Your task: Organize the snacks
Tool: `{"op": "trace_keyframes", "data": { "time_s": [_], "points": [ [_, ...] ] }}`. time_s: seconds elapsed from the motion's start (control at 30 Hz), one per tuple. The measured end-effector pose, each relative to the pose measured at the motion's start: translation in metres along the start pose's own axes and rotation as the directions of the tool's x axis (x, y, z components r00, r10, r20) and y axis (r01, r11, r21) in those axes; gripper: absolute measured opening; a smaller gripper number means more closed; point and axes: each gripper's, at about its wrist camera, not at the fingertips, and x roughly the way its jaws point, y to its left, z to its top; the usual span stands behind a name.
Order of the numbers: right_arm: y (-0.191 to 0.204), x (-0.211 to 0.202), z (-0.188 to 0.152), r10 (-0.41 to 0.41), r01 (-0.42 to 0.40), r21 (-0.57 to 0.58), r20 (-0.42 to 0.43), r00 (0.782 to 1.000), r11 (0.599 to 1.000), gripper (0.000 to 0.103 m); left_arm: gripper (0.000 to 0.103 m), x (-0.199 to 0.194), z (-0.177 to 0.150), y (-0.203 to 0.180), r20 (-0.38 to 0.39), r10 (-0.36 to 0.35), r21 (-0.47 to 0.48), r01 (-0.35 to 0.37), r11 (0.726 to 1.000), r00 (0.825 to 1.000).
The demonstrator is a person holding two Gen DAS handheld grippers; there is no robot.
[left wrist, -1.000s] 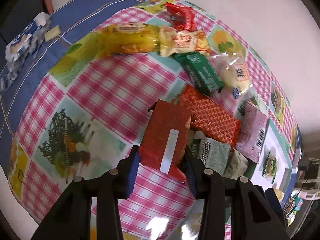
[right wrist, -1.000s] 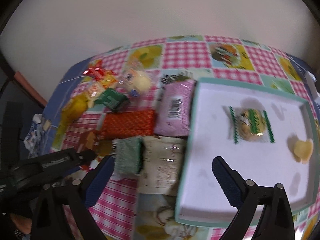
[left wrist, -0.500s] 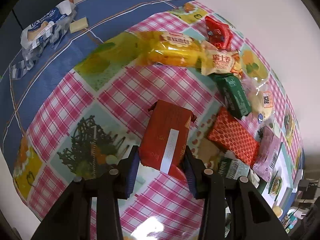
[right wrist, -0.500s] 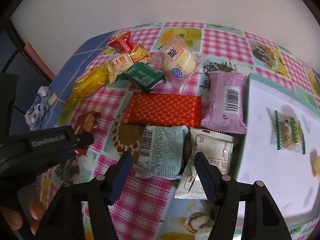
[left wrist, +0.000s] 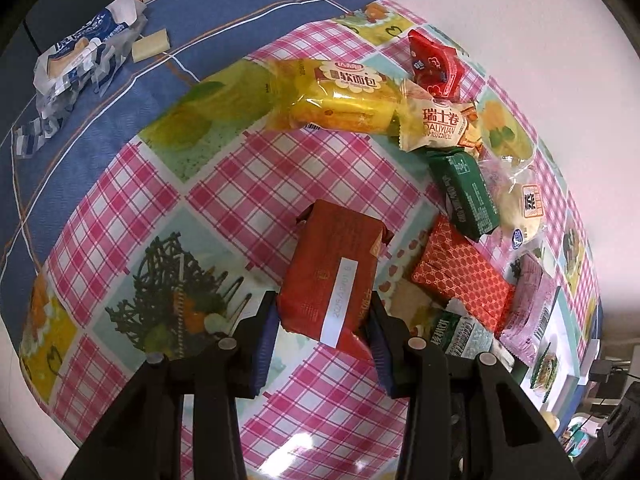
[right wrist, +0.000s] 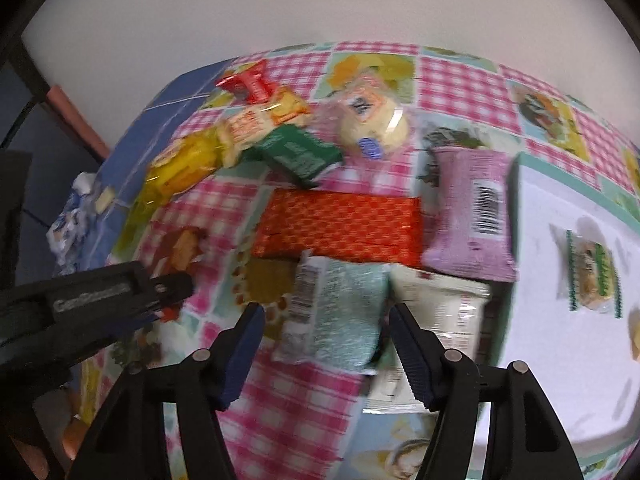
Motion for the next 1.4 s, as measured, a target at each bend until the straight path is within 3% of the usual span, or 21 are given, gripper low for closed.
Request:
{"op": "trace_keyframes", "data": {
  "time_s": [0.4,0.5,0.77,1.03,1.4],
  "points": [
    [0.003,0.018,0.001,-0.054,0.054,-0.008,-0.018,0.998,0.999,0.068,0.044,0.008,0.001,0.0,-0.007,0.003,-0.002,-0.003,1.0,1.0],
    [0.001,0.023,0.0,-0.054,0.054,0.0,-0.028,0.998,0.999,0.062,0.044,0.009,0.002,-0.002,-0.006,0.005,0.002,-0.005,1.0,1.0],
    [0.007,0.031,-0.005,-0.082,0.081,-0.037,-0.03,0.996,0.996,0.061,0.044,0.017,0.0,-0.008,-0.018,0.012,0.007,-0.012,1.0,1.0],
    [0.022,0.035,-0.018,-0.152,0.15,-0.118,-0.005,0.988,0.982,0.061,0.044,0.025,-0.001,-0.011,-0.026,0.019,0.011,-0.019,1.0,0.999],
    [0.024,0.035,-0.021,-0.162,0.162,-0.123,0.014,0.987,0.979,0.061,0.044,0.03,-0.002,-0.013,-0.026,0.02,0.018,-0.02,1.0,0.999]
  ]
}}
